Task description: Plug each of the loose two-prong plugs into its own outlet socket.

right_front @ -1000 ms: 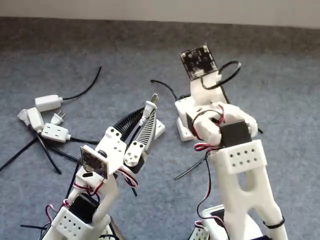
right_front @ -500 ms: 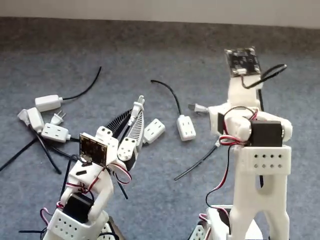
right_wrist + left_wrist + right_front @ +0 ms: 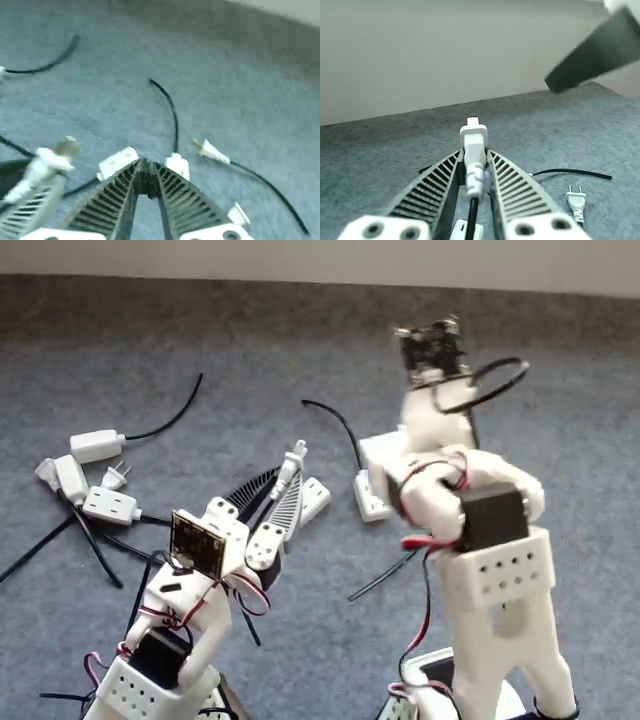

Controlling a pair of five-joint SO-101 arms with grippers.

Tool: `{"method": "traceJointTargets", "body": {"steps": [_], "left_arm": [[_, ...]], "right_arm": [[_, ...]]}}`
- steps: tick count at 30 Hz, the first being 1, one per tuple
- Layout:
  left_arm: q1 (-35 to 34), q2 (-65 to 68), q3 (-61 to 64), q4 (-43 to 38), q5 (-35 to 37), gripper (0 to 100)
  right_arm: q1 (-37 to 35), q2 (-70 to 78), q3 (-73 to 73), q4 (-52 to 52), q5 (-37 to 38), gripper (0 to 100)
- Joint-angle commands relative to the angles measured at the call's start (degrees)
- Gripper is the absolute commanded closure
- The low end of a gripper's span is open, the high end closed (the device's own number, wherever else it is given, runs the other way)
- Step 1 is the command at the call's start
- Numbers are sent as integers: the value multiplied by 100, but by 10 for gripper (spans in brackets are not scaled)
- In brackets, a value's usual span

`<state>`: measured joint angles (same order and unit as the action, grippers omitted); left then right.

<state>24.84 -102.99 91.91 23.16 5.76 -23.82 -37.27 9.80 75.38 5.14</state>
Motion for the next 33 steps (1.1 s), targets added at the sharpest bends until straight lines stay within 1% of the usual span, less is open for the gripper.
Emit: {"method": "traceJointTargets", "body": {"steps": [1,4,9,16,24,30,33], "left_arm": [[101,-31,92,-360,35,993],[92,-31,259,-686,35,993],[101,-31,347,-1081,35,993],[101,-31,338,-1099,35,993],[101,-31,295,-1099,35,993],[101,-31,295,-1099,35,993],[101,-31,295,-1099,35,993]], "right_arm": [[-787,-40,-303,-444,-26,991],[-971,-48,-4,-655,-26,991],[-1033,-92,690,-1209,-18,991],[-1007,-40,1798,-2510,-18,991],[-470,-31,3073,-3468,-18,991],[-233,-31,3679,-3618,-9,991],[-233,-31,3705,-3618,299,991]]}}
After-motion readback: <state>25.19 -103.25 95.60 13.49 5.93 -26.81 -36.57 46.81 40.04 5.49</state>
